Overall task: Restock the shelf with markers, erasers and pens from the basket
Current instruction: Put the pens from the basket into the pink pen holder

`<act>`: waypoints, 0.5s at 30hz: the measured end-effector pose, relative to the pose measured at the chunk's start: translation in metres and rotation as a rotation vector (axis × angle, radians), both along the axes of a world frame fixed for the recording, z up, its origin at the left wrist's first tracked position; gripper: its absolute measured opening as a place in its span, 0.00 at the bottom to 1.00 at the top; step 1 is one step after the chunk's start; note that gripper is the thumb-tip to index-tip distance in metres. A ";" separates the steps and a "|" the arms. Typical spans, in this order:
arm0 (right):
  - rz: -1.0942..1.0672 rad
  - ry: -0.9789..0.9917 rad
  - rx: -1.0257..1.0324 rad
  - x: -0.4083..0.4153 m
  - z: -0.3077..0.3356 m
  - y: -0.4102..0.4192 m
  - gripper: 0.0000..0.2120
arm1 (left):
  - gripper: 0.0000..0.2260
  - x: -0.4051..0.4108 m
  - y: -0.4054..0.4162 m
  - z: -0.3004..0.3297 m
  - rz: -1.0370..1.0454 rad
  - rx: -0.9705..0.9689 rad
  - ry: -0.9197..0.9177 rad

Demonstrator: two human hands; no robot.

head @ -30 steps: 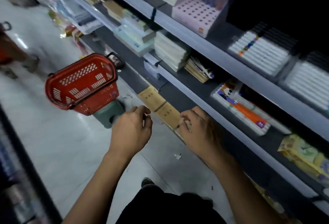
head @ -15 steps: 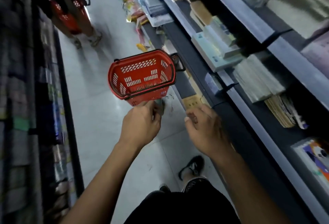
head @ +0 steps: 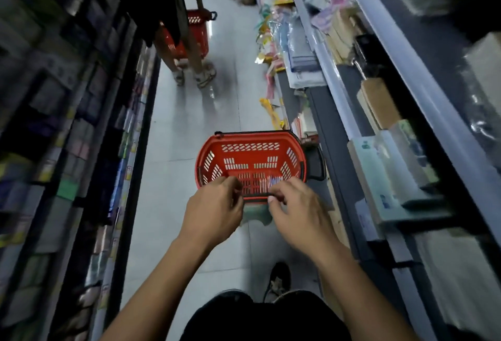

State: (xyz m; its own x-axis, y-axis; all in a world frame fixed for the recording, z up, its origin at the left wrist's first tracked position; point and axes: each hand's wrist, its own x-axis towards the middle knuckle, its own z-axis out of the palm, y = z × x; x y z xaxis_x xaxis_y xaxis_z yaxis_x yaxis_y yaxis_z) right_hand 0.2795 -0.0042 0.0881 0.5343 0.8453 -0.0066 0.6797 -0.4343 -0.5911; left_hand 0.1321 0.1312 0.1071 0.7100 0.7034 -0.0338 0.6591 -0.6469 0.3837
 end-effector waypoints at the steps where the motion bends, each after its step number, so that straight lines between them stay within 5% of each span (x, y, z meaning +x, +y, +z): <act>1: 0.029 0.004 -0.015 0.012 -0.001 0.013 0.11 | 0.05 0.009 0.009 -0.001 0.019 0.001 0.005; 15: 0.147 0.027 -0.167 0.076 -0.030 0.184 0.12 | 0.05 0.062 0.164 -0.034 0.104 -0.058 0.044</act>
